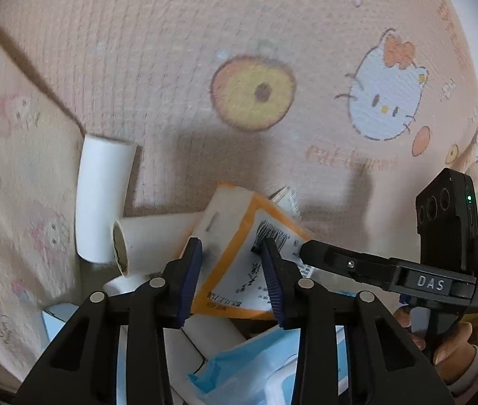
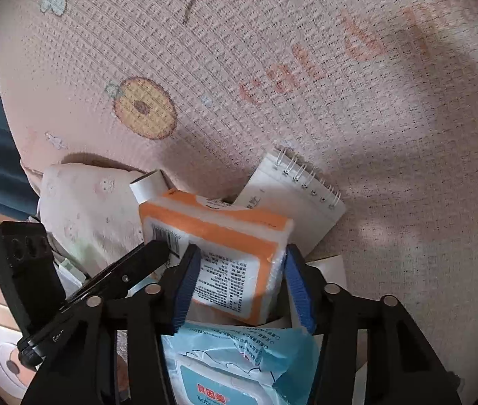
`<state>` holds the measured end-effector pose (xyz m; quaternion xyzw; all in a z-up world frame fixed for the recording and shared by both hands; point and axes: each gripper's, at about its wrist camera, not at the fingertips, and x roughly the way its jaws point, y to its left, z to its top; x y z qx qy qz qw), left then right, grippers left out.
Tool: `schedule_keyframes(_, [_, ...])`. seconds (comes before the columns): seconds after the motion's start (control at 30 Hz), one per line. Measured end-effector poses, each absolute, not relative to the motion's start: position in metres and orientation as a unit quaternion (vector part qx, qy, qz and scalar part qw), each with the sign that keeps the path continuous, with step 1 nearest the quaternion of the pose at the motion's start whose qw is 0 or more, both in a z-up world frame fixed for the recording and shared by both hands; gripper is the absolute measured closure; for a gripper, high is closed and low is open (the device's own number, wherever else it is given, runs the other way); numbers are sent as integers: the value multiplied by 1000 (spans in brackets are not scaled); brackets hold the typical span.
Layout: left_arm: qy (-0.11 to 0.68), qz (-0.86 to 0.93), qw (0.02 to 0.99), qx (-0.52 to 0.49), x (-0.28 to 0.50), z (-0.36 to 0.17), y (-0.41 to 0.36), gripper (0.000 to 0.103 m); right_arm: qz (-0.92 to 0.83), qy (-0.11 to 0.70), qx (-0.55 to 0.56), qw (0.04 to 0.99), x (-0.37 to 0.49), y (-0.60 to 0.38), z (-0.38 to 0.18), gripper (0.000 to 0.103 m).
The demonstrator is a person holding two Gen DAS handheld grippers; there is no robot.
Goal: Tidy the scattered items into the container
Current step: 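Close the left gripper on the orange-and-white tissue pack and lift it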
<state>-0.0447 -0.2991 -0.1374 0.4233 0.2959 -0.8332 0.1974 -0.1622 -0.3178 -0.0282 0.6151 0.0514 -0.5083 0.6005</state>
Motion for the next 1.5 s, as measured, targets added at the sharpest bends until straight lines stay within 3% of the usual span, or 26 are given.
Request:
schedule_keyframes(0.27, [278,-870,161,375,-47,-84,-288,64,-536,40,545,643,-180,-302,34,60])
schedule_keyframes(0.43, [303,-873,145,354,-36,-82,-262,64,-577,83,482,654,-173,-278,72,60])
schedule_keyframes(0.63, [242,-885,151,368,-24,-91,-224,64,-593,143,455,649,-153,-248,71,60])
schedule_keyframes(0.87, [267,-878,131,376,4,-105,-215,64,-606,165,425,652,-121,-220,79,60])
schedule_keyframes(1.2, [217,-883,133,394,28,-112,-183,64,-599,181,418,658,-98,-184,73,60])
schedule_keyframes(1.33, [213,-881,122,405,32,-116,-176,51,-582,165,444,661,-100,-170,65,60])
schedule_keyframes(1.5, [191,-879,112,423,34,-115,-161,45,-564,157,473,658,-95,-155,48,60])
